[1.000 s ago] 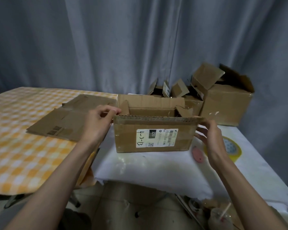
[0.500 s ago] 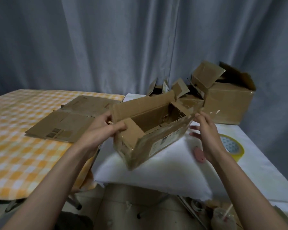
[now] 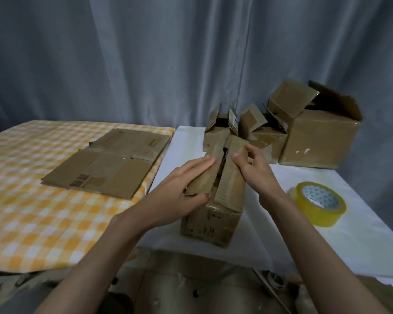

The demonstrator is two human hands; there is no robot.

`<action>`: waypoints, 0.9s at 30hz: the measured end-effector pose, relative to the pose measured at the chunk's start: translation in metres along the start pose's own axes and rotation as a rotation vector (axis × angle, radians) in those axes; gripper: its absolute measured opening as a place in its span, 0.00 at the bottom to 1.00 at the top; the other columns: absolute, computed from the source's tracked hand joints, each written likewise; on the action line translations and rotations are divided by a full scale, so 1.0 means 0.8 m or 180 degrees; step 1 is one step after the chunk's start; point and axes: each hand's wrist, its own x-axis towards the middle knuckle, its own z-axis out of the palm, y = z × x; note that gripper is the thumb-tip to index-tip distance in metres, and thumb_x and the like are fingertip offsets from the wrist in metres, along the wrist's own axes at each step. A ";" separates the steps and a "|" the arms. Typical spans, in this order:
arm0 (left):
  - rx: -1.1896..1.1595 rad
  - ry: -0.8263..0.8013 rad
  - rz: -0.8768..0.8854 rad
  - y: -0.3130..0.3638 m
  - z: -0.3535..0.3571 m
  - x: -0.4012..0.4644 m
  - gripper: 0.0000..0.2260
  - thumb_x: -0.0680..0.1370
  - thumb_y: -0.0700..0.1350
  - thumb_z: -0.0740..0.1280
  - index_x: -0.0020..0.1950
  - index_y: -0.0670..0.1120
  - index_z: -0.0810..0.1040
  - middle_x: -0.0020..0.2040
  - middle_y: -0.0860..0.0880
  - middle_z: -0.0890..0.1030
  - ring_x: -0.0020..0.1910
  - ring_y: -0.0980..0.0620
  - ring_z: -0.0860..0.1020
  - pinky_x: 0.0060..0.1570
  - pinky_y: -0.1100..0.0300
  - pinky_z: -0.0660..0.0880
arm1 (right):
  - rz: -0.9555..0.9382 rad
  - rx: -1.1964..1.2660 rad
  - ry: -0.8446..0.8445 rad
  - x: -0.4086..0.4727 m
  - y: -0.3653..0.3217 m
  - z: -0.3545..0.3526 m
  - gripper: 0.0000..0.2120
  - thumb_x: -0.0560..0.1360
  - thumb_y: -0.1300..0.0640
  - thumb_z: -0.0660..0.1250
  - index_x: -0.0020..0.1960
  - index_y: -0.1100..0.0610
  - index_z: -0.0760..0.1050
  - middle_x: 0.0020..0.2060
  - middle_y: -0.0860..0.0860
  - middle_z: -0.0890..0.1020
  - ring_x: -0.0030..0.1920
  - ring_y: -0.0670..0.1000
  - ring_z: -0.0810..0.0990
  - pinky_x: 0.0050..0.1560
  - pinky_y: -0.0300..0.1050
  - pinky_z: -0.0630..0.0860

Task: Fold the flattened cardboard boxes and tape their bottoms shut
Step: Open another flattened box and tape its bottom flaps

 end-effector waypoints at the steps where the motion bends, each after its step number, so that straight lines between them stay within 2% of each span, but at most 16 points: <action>1: 0.0118 -0.0085 -0.0028 -0.004 -0.001 -0.001 0.36 0.73 0.66 0.62 0.79 0.61 0.57 0.77 0.66 0.57 0.76 0.61 0.58 0.74 0.55 0.63 | 0.0000 -0.0005 0.0010 0.001 0.000 0.002 0.27 0.79 0.48 0.67 0.75 0.50 0.63 0.65 0.47 0.73 0.62 0.51 0.77 0.64 0.52 0.76; 4: 0.0311 -0.0294 -0.0153 -0.002 -0.005 -0.005 0.42 0.68 0.73 0.64 0.79 0.64 0.55 0.76 0.71 0.52 0.75 0.64 0.55 0.74 0.57 0.60 | 0.0043 -0.0014 0.0125 0.002 -0.002 0.007 0.24 0.77 0.49 0.69 0.70 0.51 0.66 0.61 0.46 0.74 0.60 0.51 0.78 0.63 0.53 0.77; 6: 0.0387 -0.0324 -0.0233 0.005 -0.005 -0.007 0.47 0.63 0.77 0.64 0.79 0.65 0.55 0.75 0.72 0.51 0.74 0.64 0.55 0.73 0.58 0.58 | 0.0009 -0.0228 0.0376 0.000 -0.003 0.010 0.23 0.75 0.45 0.71 0.64 0.52 0.68 0.62 0.50 0.75 0.59 0.51 0.77 0.63 0.55 0.76; 8: 0.0542 -0.0248 -0.0259 0.011 -0.003 -0.009 0.49 0.61 0.81 0.62 0.78 0.64 0.55 0.75 0.70 0.52 0.73 0.64 0.55 0.73 0.56 0.60 | -0.0030 -0.0362 0.0567 -0.005 -0.004 0.014 0.23 0.73 0.41 0.71 0.59 0.52 0.68 0.58 0.51 0.77 0.57 0.52 0.78 0.61 0.57 0.76; 10: 0.0767 -0.0019 -0.0272 0.017 -0.001 -0.011 0.49 0.60 0.82 0.59 0.78 0.62 0.60 0.71 0.66 0.59 0.69 0.63 0.59 0.70 0.57 0.64 | -0.0033 -0.0233 0.0502 -0.011 -0.006 0.019 0.19 0.74 0.43 0.69 0.57 0.53 0.70 0.51 0.50 0.78 0.53 0.51 0.79 0.56 0.52 0.77; 13: 0.1158 0.0586 -0.0317 0.021 0.006 -0.014 0.48 0.62 0.82 0.56 0.75 0.55 0.66 0.62 0.60 0.66 0.61 0.57 0.67 0.61 0.55 0.72 | -0.0072 0.0201 0.0027 -0.024 -0.018 0.028 0.13 0.78 0.49 0.68 0.59 0.53 0.73 0.51 0.47 0.78 0.50 0.43 0.78 0.48 0.38 0.75; 15: 0.1235 0.0900 -0.0404 0.023 0.014 -0.016 0.49 0.64 0.82 0.56 0.75 0.52 0.68 0.61 0.57 0.68 0.59 0.54 0.70 0.59 0.51 0.74 | -0.0047 0.0343 -0.0331 -0.027 -0.023 0.031 0.14 0.78 0.50 0.68 0.62 0.51 0.76 0.54 0.46 0.79 0.53 0.43 0.79 0.52 0.39 0.77; 18: 0.1226 0.1237 -0.0532 0.028 0.024 -0.016 0.48 0.64 0.80 0.59 0.75 0.49 0.69 0.63 0.54 0.70 0.61 0.52 0.70 0.61 0.53 0.73 | 0.0008 0.0474 -0.0714 -0.026 -0.029 0.028 0.17 0.74 0.47 0.69 0.62 0.47 0.80 0.61 0.49 0.80 0.58 0.48 0.81 0.60 0.48 0.78; 20: 0.1144 0.1446 -0.0607 0.026 0.018 -0.012 0.48 0.64 0.79 0.63 0.75 0.49 0.70 0.64 0.53 0.72 0.63 0.52 0.71 0.64 0.52 0.71 | 0.0060 0.0720 -0.0882 -0.024 -0.028 0.028 0.19 0.74 0.48 0.68 0.64 0.45 0.79 0.64 0.47 0.79 0.60 0.44 0.80 0.62 0.46 0.76; 22: 0.1110 0.1544 -0.0728 0.015 0.002 -0.005 0.46 0.65 0.75 0.68 0.74 0.48 0.70 0.68 0.52 0.73 0.67 0.51 0.71 0.67 0.53 0.67 | -0.0015 0.0807 -0.1072 -0.029 -0.026 0.035 0.19 0.79 0.54 0.64 0.69 0.45 0.74 0.64 0.43 0.79 0.61 0.39 0.78 0.60 0.42 0.76; 25: 0.0896 0.1289 -0.0920 -0.013 -0.019 0.006 0.46 0.67 0.67 0.73 0.78 0.48 0.64 0.76 0.53 0.66 0.74 0.52 0.65 0.71 0.54 0.61 | -0.0400 0.0299 -0.0994 -0.039 -0.024 0.060 0.19 0.82 0.55 0.61 0.72 0.46 0.71 0.66 0.44 0.77 0.64 0.41 0.77 0.66 0.47 0.75; 27: 0.0753 0.0938 -0.0842 -0.031 -0.028 0.012 0.47 0.68 0.62 0.76 0.81 0.48 0.58 0.79 0.54 0.60 0.77 0.53 0.61 0.75 0.52 0.59 | -0.0635 -0.0050 -0.0782 -0.039 -0.022 0.073 0.19 0.83 0.54 0.59 0.74 0.48 0.70 0.71 0.46 0.74 0.70 0.44 0.71 0.74 0.48 0.66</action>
